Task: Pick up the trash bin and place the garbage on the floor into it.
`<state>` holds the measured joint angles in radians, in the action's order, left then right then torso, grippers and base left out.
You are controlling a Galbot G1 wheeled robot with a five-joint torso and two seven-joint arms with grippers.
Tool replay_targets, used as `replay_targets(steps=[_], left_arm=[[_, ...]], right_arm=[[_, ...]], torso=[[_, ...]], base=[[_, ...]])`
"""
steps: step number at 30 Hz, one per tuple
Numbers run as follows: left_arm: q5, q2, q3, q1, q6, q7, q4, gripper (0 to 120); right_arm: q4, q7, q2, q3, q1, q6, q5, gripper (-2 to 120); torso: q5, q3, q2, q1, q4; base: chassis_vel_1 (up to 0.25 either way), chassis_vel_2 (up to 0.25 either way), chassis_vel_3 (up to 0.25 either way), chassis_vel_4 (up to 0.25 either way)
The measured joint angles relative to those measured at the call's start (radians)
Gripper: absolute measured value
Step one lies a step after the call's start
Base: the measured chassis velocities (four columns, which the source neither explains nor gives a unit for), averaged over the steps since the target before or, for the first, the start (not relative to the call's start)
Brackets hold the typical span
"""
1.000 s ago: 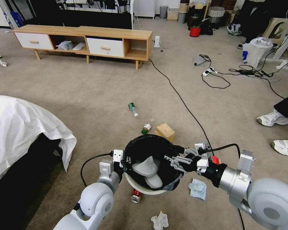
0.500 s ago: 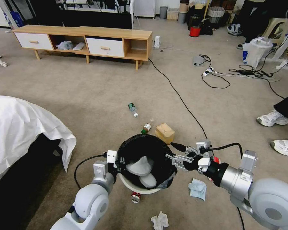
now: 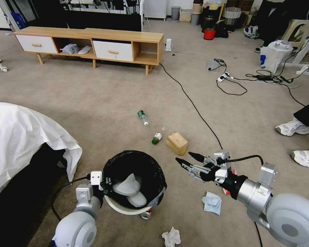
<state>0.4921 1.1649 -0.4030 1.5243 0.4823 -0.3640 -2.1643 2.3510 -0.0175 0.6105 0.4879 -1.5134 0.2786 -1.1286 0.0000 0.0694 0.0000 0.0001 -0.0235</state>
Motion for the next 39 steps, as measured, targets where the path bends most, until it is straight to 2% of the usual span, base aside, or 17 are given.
replay_targets(steps=[1, 2, 4, 6, 15, 18, 19, 21, 22, 25, 26, 27, 28, 30, 37, 39], left_arm=[[0.0, 0.0, 0.0, 0.0, 0.0, 0.0, 0.0, 1], [0.002, 0.004, -0.009, 0.012, -0.001, -0.009, -0.01, 1], [0.002, 0.005, -0.012, 0.016, -0.002, -0.012, -0.014, 1], [0.006, 0.015, -0.021, 0.028, -0.004, -0.023, -0.026, 1], [0.012, 0.038, -0.028, 0.04, -0.021, -0.038, -0.042, 1], [0.012, 0.044, -0.035, 0.045, -0.022, -0.04, -0.053, 1], [0.012, 0.044, -0.035, 0.045, -0.022, -0.04, -0.053, 1], [0.012, 0.046, -0.038, 0.049, -0.023, -0.04, -0.058, 1], [0.012, 0.046, -0.038, 0.049, -0.023, -0.04, -0.058, 1], [0.008, 0.053, -0.043, 0.055, -0.024, -0.039, -0.064, 1], [0.008, 0.053, -0.043, 0.055, -0.024, -0.039, -0.064, 1], [0.002, 0.063, -0.044, 0.058, -0.025, -0.038, -0.066, 1], [0.002, 0.063, -0.044, 0.058, -0.025, -0.038, -0.066, 1], [-0.007, 0.079, -0.044, 0.062, -0.027, -0.035, -0.068, 1], [-0.022, 0.097, -0.043, 0.07, -0.035, -0.03, -0.069, 1], [-0.024, 0.1, -0.043, 0.069, -0.036, -0.028, -0.07, 1]], right_arm=[[0.0, 0.0, 0.0, 0.0, 0.0, 0.0, 0.0, 84], [-0.011, -0.011, 0.014, -0.011, 0.0, 0.0, 0.015, 90], [-0.015, -0.016, 0.019, -0.016, 0.0, 0.0, 0.021, 92], [-0.033, -0.045, 0.036, -0.047, -0.003, 0.005, 0.051, 99], [-0.06, -0.188, 0.081, -0.138, -0.016, 0.091, 0.077, 100], [-0.061, -0.317, 0.081, -0.193, 0.007, 0.191, 0.022, 100], [-0.061, -0.317, 0.081, -0.193, 0.007, 0.191, 0.022, 100], [-0.052, -0.4, 0.075, -0.224, 0.032, 0.241, -0.047, 100], [-0.052, -0.4, 0.075, -0.224, 0.032, 0.241, -0.047, 100], [-0.035, -0.558, 0.065, -0.27, 0.073, 0.323, -0.194, 100], [-0.035, -0.558, 0.065, -0.27, 0.073, 0.323, -0.194, 100], [-0.025, -0.668, 0.063, -0.299, 0.089, 0.364, -0.286, 100], [-0.025, -0.668, 0.063, -0.299, 0.089, 0.364, -0.286, 100], [-0.025, -0.764, 0.073, -0.334, 0.099, 0.387, -0.347, 100], [-0.05, -0.829, 0.113, -0.409, 0.128, 0.393, -0.37, 100], [-0.068, -0.876, 0.162, -0.475, 0.18, 0.398, -0.387, 100]], torso=[[0.0, 0.0, 0.0, 0.0, 0.0], [0.0001, 0.0, 0.0, 0.0, 0.0], [0.0001, 0.0, 0.0, 0.0, 0.0], [0.0, 0.0, 0.0, 0.0, 0.0], [0.0001, 0.0, 0.0, 0.0, 0.0], [0.0, 0.0, 0.0, 0.0, 0.0], [0.0, 0.0, 0.0, 0.0, 0.0], [0.0, 0.0, 0.0, 0.0, 0.0], [0.0, 0.0, 0.0, 0.0, 0.0], [0.0, 0.0, 0.0, 0.0, 0.0002], [0.0, 0.0, 0.0, 0.0, 0.0002], [0.0, 0.0, 0.0, 0.0, 0.0001], [0.0, 0.0, 0.0, 0.0, 0.0001], [0.0001, 0.0, 0.0, 0.0, 0.0], [-0.0002, 0.0, 0.0, 0.0, -0.0001], [0.0, 0.0, 0.0, 0.0, -0.0001]], base=[[0.0, 0.0, 0.0, 0.0], [0.0, 0.0, 0.0, 0.0], [0.0, 0.0, 0.0, 0.0], [0.0, 0.0, 0.0, 0.0], [0.0, 0.0, 0.0, 0.0], [0.0, 0.0, 0.0, 0.0], [0.0, 0.0, 0.0, 0.0], [0.0, 0.0, 0.0, 0.0], [0.0, 0.0, 0.0, 0.0], [0.0, 0.0, 0.0, 0.0], [0.0, 0.0, 0.0, 0.0], [0.0, 0.0, 0.0, 0.0], [0.0, 0.0, 0.0, 0.0], [0.0, 0.0, 0.0, 0.0], [0.0, 0.0, 0.0, 0.0], [0.0, 0.0, 0.0, 0.0]])
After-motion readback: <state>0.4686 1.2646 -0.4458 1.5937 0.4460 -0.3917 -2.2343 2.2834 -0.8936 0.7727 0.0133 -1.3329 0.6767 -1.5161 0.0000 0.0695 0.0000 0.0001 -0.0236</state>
